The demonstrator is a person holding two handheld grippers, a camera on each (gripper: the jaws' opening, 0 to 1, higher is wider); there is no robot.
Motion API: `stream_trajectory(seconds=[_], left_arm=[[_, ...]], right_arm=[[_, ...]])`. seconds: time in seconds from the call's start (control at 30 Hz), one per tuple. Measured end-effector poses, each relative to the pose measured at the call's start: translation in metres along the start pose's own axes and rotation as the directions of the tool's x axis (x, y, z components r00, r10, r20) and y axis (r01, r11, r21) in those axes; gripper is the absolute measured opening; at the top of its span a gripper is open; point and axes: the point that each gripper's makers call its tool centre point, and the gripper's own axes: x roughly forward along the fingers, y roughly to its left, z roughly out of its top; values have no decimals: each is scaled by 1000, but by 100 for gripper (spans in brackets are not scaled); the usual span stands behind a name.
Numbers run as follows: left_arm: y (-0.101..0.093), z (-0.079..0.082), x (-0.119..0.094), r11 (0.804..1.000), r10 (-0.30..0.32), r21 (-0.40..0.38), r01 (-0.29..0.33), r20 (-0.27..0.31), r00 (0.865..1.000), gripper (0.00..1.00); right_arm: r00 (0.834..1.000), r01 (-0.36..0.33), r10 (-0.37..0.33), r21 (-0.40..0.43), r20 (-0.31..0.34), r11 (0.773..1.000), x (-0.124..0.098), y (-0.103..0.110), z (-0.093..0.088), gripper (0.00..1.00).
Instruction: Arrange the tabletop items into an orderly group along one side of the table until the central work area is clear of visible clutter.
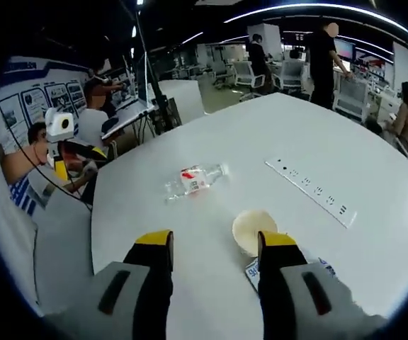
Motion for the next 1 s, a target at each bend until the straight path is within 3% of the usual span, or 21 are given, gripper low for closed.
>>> stream_trajectory(seconds=[0.47, 0.77, 1.0], left_arm=[[-6, 8, 6, 999, -35, 30, 35, -16, 999, 78], [-4, 7, 3, 998, -43, 44, 44, -28, 999, 78], [7, 4, -8, 999, -35, 31, 36, -24, 999, 78]], right_arm=[[987, -46, 19, 166, 158, 985, 15, 20, 44, 44], [970, -103, 42, 250, 238, 963, 49, 38, 79, 44], [972, -97, 16, 337, 234, 937, 90, 40, 92, 42]])
